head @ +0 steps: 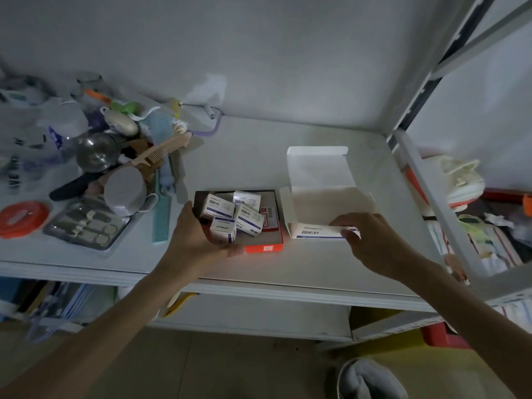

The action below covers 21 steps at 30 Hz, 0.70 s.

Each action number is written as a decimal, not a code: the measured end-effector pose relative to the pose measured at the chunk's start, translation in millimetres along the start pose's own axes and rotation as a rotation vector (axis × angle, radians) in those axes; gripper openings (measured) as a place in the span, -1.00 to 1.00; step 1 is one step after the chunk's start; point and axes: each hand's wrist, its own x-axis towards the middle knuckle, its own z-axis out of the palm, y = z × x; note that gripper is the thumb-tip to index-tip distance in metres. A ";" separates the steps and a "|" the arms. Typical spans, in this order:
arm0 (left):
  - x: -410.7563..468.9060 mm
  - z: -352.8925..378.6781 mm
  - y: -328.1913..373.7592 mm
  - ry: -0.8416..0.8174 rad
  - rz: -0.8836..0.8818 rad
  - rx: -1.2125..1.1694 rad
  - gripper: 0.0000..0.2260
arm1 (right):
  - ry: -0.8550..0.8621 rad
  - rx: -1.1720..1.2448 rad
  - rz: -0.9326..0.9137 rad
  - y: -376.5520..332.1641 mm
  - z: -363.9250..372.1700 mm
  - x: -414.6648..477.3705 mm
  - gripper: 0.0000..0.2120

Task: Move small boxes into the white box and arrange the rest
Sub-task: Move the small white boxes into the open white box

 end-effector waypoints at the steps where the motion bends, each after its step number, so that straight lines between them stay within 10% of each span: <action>1: 1.2 -2.0 5.5 -0.009 0.036 0.007 -0.20 | -0.010 0.021 -0.006 1.3 0.5 -3.7 -0.69; 21: -1.3 1.3 47.4 0.032 0.183 -0.086 -0.40 | 0.002 -0.166 0.047 -23.5 4.8 -25.5 -0.66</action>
